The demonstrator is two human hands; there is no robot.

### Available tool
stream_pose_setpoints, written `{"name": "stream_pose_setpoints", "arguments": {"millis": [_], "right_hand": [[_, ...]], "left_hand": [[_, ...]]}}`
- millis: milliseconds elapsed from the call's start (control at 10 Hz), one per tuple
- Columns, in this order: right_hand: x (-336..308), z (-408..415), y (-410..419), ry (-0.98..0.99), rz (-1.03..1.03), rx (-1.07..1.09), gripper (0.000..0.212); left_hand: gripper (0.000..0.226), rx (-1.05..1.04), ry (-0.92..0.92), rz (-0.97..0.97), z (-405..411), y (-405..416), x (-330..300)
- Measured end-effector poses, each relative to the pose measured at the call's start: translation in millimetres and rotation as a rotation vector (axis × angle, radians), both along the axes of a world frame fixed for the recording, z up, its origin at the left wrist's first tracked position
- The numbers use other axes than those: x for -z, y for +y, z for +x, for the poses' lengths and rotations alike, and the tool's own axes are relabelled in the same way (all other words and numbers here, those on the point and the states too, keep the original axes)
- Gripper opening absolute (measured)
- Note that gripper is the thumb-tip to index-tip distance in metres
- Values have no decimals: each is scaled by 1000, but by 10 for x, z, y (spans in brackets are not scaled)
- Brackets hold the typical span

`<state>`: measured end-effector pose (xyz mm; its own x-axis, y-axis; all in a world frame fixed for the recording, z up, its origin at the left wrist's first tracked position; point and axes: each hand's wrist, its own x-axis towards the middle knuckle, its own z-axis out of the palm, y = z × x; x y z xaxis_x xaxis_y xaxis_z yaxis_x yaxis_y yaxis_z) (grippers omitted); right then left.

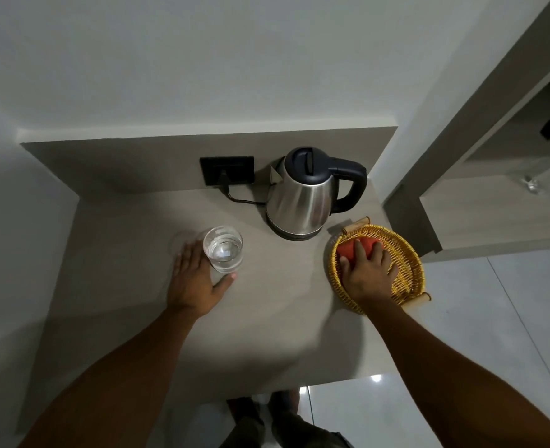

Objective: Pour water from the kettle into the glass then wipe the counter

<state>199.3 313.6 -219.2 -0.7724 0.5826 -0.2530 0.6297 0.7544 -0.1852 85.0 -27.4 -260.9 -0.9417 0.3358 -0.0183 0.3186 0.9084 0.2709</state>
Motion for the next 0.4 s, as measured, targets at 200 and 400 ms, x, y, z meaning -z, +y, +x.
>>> {"name": "stream_pose_setpoints", "arguments": {"millis": [200, 400], "right_hand": [[-165, -78, -133, 97, 5, -84, 76], [-307, 21, -510, 215, 95, -309, 61]], "left_hand": [[107, -36, -30, -46, -45, -75, -234], [121, 24, -177, 111, 57, -40, -304]]}}
